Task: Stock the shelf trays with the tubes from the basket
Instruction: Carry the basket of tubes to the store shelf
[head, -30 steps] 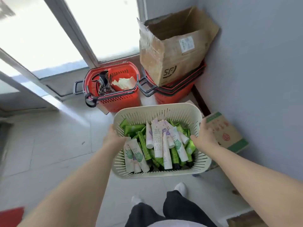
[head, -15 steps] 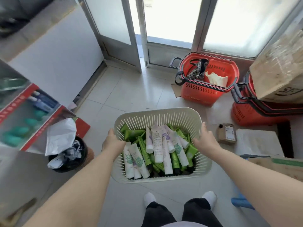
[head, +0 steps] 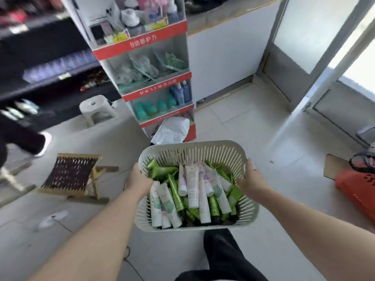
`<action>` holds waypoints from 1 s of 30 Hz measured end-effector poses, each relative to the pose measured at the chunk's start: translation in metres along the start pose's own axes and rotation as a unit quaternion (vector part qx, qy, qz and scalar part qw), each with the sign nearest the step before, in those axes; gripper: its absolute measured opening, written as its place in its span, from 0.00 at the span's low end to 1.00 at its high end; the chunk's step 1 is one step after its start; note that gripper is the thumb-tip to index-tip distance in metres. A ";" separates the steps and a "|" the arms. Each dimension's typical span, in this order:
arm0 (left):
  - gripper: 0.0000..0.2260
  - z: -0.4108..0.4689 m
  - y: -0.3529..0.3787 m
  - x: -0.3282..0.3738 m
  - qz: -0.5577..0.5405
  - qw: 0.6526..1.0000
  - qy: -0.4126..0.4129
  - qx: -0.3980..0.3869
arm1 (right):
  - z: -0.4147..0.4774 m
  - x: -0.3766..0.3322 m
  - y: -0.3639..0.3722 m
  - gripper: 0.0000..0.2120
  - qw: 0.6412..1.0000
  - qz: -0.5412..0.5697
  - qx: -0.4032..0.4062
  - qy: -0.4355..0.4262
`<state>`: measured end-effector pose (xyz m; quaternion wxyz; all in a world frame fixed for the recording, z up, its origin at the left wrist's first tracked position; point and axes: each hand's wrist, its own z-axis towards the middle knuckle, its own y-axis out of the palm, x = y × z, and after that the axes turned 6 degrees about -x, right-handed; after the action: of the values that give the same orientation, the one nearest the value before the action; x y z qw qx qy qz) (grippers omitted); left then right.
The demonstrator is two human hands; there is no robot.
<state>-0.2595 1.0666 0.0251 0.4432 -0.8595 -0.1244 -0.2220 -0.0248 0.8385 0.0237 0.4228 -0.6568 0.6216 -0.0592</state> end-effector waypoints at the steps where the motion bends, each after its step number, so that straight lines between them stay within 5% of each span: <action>1: 0.17 0.004 -0.009 -0.006 -0.015 1.000 -0.015 0.018 | 0.011 -0.018 0.000 0.38 1.000 -0.017 -0.010 -0.014; 14: 0.21 0.048 -0.131 -0.090 -0.127 0.965 -0.167 0.154 | 0.093 -0.247 0.048 0.35 0.964 -0.129 -0.086 -0.217; 30: 0.21 0.162 -0.331 -0.267 -0.143 0.944 -0.225 0.192 | 0.101 -0.505 0.241 0.24 0.944 -0.187 -0.111 -0.247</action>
<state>-0.5836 1.3853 0.0447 0.5237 -0.7589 -0.3830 -0.0560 -0.2599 1.3560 0.0341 0.4688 -0.7982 0.3657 0.0965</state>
